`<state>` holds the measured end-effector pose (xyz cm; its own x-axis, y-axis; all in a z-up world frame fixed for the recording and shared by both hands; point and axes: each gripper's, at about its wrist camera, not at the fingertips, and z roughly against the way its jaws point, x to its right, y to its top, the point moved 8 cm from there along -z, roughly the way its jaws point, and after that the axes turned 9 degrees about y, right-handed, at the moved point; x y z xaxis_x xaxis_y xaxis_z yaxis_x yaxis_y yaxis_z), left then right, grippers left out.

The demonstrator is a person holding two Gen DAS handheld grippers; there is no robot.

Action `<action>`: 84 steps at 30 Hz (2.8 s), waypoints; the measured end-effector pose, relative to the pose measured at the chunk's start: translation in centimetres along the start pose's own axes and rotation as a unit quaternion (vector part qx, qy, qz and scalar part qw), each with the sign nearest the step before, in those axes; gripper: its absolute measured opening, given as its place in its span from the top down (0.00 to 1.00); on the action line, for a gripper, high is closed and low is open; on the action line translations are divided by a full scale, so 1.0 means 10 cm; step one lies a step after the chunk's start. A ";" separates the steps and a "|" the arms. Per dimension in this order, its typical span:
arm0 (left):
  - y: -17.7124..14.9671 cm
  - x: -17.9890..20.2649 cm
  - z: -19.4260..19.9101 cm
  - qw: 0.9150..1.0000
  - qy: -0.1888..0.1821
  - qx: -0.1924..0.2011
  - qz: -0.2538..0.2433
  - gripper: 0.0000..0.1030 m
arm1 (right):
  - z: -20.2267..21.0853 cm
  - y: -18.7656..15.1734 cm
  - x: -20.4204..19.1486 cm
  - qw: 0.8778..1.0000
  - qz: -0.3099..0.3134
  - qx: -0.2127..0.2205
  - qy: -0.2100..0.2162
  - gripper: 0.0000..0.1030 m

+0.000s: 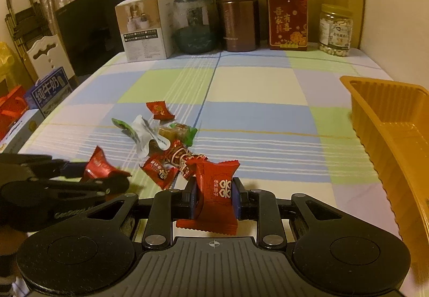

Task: Organize snacks
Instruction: 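Carry both red packets over the orange tray and open both grippers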

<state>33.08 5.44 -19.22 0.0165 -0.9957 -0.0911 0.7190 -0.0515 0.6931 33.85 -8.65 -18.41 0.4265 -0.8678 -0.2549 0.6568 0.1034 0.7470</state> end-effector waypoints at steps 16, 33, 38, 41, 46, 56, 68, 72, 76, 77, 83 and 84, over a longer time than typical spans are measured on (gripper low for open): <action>-0.05 0.24 1.05 0.999 -0.021 0.006 0.040 0.59 | 1.12 -0.11 0.10 0.993 -0.097 0.039 -0.053 0.74; 0.21 1.26 1.74 0.995 -0.089 0.043 -0.006 0.59 | 2.26 -0.25 0.62 0.979 -0.138 0.074 -0.127 0.74; 0.25 1.56 1.78 0.993 -0.111 0.044 -0.020 0.59 | 2.44 -0.31 0.81 0.975 -0.152 0.079 -0.143 0.74; 0.27 1.72 1.79 0.991 -0.122 0.043 -0.029 0.59 | 2.51 -0.34 0.91 0.972 -0.158 0.081 -0.152 0.74; 0.33 1.94 1.77 0.989 -0.136 0.043 -0.040 0.59 | 2.60 -0.36 1.06 0.969 -0.164 0.083 -0.163 0.74; 0.55 2.35 1.62 0.984 -0.164 0.040 -0.056 0.59 | 2.67 -0.30 1.37 0.966 -0.168 0.089 -0.175 0.74; 0.99 2.88 1.08 0.979 -0.189 0.032 -0.065 0.59 | 2.57 0.04 1.98 0.963 -0.176 0.100 -0.177 0.74; 1.06 3.02 0.90 0.978 -0.196 0.023 -0.072 0.58 | 2.50 0.10 2.13 0.963 -0.176 0.098 -0.177 0.74; 1.09 3.13 0.78 0.977 -0.198 0.019 -0.080 0.58 | 2.42 0.14 2.23 0.963 -0.178 0.094 -0.178 0.74; 1.09 3.15 0.75 0.977 -0.199 0.018 -0.081 0.58 | 2.40 0.14 2.25 0.963 -0.179 0.093 -0.177 0.74; 1.11 3.24 0.59 0.975 -0.207 0.009 -0.085 0.54 | 2.30 0.14 2.35 0.962 -0.187 0.089 -0.177 0.74; 1.11 3.25 0.58 0.973 -0.212 0.005 -0.087 0.44 | 2.29 0.13 2.35 0.962 -0.189 0.088 -0.178 0.74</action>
<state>37.61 -27.91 -10.33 -0.3940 -0.9143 0.0943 0.6783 -0.2199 0.7011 30.49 -40.03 -9.37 -0.0818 -0.9419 -0.3259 0.5941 -0.3086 0.7428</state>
